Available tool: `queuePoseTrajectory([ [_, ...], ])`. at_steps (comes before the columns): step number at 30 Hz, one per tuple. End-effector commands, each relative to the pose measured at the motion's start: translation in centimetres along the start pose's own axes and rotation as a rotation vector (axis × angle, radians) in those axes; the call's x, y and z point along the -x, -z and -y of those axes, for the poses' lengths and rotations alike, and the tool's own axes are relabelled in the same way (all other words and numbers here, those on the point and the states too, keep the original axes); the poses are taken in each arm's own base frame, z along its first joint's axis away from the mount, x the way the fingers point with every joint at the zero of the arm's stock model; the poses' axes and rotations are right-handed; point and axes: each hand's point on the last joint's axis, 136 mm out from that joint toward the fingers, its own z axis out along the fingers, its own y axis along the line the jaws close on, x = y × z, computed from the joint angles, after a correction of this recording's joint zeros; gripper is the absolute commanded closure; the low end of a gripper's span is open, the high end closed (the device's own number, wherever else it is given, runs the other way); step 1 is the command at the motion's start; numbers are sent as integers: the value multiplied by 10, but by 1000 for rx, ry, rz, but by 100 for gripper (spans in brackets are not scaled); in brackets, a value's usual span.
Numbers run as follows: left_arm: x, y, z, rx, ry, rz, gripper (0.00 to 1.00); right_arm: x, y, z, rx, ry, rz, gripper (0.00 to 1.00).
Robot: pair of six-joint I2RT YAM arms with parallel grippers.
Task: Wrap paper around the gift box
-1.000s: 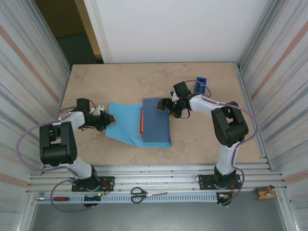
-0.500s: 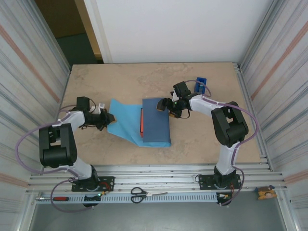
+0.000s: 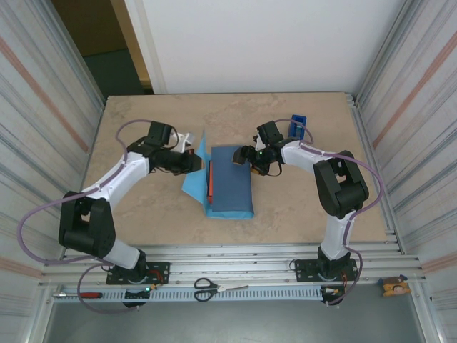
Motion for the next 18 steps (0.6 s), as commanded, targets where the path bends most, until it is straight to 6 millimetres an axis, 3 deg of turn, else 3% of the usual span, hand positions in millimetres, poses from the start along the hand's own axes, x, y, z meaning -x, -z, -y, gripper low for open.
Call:
queuePoseTrajectory([
  [1,-1,-7,13,35,-104,-47,100,-38,-12,48,-173,-64,-104,20],
  [12,-6,-45,44,-19,-170,-158,100,-40,-13,48,-175,-71,-105,21],
  [18,-6,-68,50,-48,-159,-196,100,-42,-14,49,-175,-76,-106,21],
])
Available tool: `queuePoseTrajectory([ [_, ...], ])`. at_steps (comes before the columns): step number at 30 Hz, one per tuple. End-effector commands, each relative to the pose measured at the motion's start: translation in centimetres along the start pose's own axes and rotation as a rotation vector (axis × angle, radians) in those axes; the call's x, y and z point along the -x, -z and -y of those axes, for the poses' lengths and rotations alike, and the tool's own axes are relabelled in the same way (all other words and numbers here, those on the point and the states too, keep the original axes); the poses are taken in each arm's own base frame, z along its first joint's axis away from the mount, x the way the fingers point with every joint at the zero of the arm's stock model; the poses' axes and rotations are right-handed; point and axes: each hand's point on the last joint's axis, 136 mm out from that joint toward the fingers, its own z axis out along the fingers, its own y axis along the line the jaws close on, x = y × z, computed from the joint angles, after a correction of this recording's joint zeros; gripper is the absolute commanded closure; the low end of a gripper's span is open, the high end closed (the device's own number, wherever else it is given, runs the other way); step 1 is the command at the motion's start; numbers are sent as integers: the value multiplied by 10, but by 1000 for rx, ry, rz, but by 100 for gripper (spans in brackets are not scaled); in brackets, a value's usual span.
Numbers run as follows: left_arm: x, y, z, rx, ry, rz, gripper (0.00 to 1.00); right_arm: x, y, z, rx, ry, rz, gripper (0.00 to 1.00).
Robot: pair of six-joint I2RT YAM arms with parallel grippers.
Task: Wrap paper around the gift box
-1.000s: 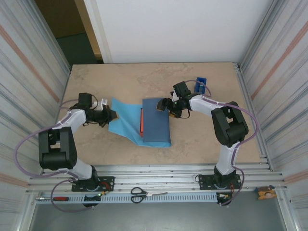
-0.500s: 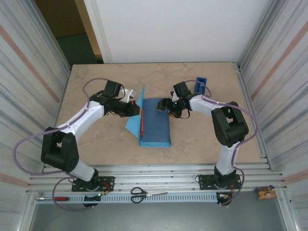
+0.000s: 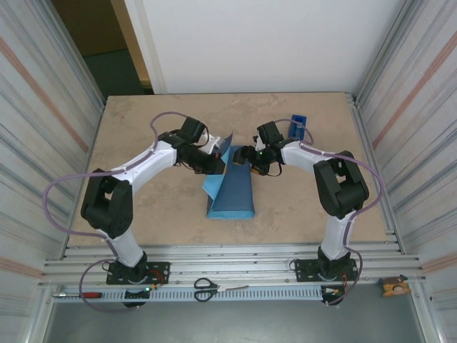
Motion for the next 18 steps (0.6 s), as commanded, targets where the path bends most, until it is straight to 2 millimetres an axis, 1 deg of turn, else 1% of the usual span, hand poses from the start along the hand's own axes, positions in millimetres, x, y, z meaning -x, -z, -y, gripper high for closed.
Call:
queuePoseTrajectory([
  [1,11,-4,18,-62,-33,10,100,-43,-13,49,-180,-79,-111,21],
  [6,12,-14,17,-77,-18,-3,100,-45,-14,49,-177,-81,-113,21],
  [14,5,-34,14,-98,-1,-51,100,-46,-14,49,-175,-81,-118,21],
  [18,0,-44,10,-96,16,-78,100,-46,-14,48,-175,-81,-117,21],
])
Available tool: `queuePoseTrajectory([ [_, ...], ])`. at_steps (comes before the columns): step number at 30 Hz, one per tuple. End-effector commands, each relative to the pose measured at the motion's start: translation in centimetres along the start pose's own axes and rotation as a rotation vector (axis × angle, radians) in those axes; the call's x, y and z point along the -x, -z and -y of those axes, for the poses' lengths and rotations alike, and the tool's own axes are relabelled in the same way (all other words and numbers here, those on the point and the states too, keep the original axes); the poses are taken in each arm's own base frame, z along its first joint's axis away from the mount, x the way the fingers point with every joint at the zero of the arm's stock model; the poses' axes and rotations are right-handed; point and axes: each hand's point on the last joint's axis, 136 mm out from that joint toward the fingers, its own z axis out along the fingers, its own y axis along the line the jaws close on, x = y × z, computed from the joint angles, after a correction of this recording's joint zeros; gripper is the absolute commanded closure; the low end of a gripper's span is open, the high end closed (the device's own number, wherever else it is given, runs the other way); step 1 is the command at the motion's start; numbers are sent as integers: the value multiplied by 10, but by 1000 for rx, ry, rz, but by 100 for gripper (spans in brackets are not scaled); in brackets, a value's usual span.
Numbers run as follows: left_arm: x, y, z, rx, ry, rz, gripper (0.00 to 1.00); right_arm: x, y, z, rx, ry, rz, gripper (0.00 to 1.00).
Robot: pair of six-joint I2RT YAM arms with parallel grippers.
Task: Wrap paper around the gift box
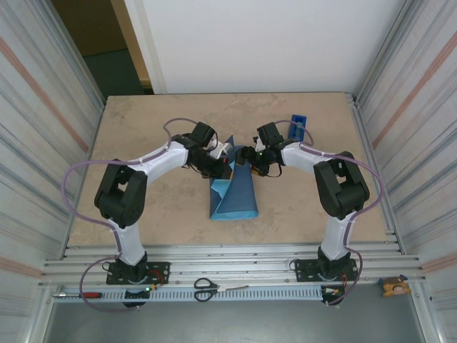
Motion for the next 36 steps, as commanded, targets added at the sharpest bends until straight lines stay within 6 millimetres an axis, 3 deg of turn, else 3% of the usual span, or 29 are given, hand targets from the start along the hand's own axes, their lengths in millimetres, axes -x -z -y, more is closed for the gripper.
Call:
queuePoseTrajectory([
  [1,6,-6,16,-65,-20,-4,99,-43,-14,50,-184,-70,-115,21],
  [14,-11,-34,-10,-36,56,-67,89,-43,-15,44,-168,-61,-121,21],
  [19,-21,-41,-23,-7,84,-90,84,-36,-9,29,-115,-54,-115,20],
  [28,-33,-52,-35,8,116,-125,76,6,35,-9,24,-43,-23,17],
  [32,-34,-54,-38,14,121,-128,75,20,55,-5,31,-54,29,15],
  [36,-34,-54,-39,15,122,-129,67,25,72,6,29,-86,63,15],
])
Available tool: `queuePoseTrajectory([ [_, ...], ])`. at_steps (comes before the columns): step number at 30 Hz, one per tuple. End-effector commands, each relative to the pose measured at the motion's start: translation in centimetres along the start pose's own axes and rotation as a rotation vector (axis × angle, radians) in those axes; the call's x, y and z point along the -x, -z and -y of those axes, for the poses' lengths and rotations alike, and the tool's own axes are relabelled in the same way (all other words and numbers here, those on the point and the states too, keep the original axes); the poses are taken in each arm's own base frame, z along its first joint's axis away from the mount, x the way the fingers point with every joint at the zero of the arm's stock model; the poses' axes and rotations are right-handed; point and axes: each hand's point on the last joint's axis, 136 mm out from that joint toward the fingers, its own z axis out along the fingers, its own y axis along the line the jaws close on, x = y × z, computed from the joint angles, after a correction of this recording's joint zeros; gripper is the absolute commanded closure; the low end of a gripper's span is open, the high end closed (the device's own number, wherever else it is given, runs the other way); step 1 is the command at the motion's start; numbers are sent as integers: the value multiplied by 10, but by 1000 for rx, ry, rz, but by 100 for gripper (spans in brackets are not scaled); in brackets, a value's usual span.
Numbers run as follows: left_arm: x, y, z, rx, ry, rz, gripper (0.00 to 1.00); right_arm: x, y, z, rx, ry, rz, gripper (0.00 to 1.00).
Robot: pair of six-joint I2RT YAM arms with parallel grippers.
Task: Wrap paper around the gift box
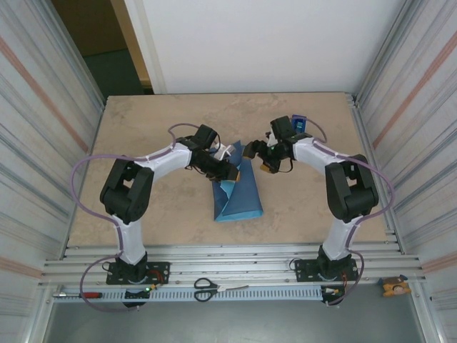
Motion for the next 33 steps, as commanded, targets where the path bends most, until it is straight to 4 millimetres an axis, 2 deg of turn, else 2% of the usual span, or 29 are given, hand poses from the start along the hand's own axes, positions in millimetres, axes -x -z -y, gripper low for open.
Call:
queuePoseTrajectory([
  [1,-31,-32,-51,132,75,-94,65,1,27,-7,29,7,33,14],
  [4,-28,-30,-49,130,66,-86,53,1,34,-1,30,-2,41,14],
  [6,-27,-30,-46,117,61,-84,51,-3,34,0,34,-1,34,14],
  [9,-26,-31,-43,97,53,-81,40,-7,33,-6,66,7,18,14],
  [14,-26,-31,-41,84,48,-81,29,-15,22,-18,98,33,-48,13],
  [18,-26,-31,-41,85,44,-81,26,-22,9,-21,86,51,-107,12],
  [22,-26,-31,-40,80,43,-80,26,-26,-2,-12,18,65,-134,10],
  [26,-25,-32,-38,67,40,-82,25,-39,-15,-6,12,81,-212,10],
  [29,-25,-31,-37,67,38,-82,25,-49,-23,2,5,84,-247,10],
  [33,-23,-29,-33,59,35,-76,25,-58,-33,23,-52,63,-282,15],
])
